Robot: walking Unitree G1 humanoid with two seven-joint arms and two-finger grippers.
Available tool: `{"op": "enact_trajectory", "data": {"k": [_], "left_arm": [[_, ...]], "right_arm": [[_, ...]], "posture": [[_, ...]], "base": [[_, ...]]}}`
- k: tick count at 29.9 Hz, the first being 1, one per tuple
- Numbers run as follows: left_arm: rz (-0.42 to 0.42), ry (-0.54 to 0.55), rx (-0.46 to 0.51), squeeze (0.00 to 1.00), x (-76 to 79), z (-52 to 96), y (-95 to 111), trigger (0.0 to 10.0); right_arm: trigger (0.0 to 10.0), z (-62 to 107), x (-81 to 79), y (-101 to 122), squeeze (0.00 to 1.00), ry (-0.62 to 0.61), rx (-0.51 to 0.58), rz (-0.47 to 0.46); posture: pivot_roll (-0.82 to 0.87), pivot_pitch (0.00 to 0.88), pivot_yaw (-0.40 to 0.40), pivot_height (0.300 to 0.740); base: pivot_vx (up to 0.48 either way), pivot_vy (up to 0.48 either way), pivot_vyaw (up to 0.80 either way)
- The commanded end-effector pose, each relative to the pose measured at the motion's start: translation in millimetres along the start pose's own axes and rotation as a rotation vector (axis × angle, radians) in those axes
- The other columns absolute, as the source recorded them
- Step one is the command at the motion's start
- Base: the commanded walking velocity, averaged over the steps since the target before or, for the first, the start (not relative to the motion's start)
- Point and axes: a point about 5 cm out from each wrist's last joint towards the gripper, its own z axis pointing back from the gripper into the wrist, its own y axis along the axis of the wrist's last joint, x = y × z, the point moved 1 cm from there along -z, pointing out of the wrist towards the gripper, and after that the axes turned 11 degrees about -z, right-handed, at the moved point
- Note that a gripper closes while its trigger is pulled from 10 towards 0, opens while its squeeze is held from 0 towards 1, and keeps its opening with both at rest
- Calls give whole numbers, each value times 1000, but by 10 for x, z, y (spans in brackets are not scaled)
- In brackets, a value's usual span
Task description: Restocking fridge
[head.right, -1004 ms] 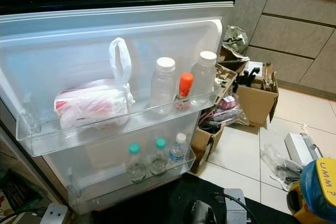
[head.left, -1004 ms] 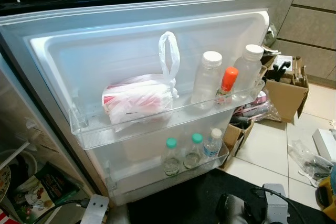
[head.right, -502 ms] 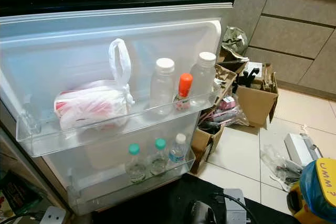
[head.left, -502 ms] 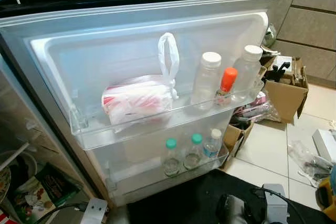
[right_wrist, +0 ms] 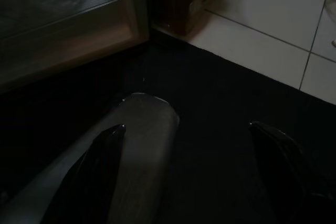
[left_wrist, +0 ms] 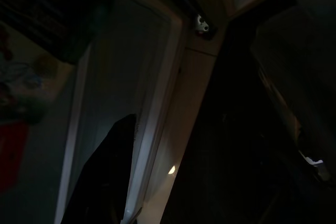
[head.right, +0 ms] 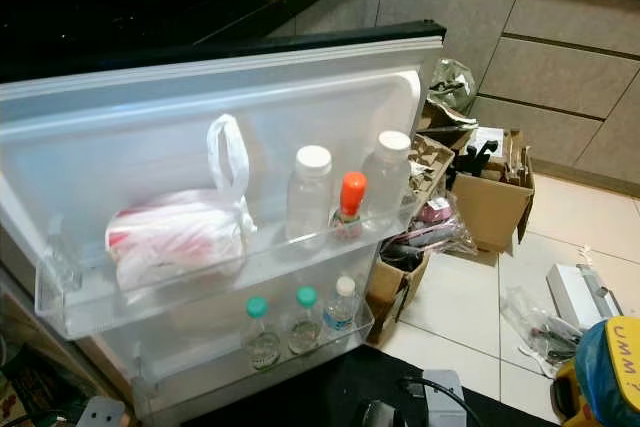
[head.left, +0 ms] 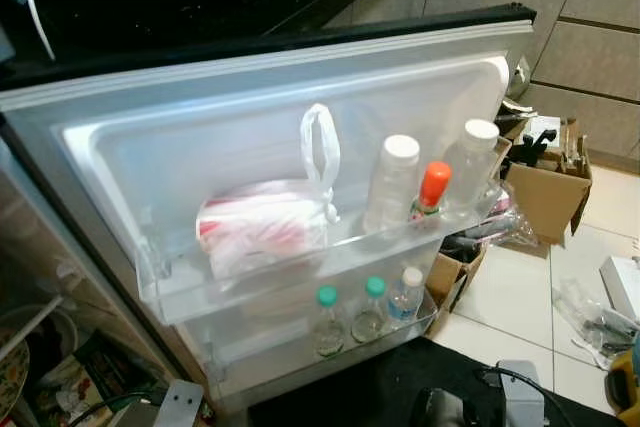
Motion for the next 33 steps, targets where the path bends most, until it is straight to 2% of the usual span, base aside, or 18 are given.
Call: {"op": "enact_trajectory", "data": {"k": [1,27,33], "left_arm": [[-4,-13,-22,0,24,9,-47,10000],[-5,-22,-40,0,44,18,-86,10000],[-5,-22,-41,0,42,19,-90,10000]], "right_arm": [[10000,41,-28,-213,0,10,-83,15],[10000,36,-26,-203,0,7,-83,18],[10000,36,-23,-200,0,6,-82,18]], "posture": [[30,0,-34,635],[29,0,-35,736],[29,0,-35,740]], "base": [[0,0,0],[0,0,0],[0,0,0]]}}
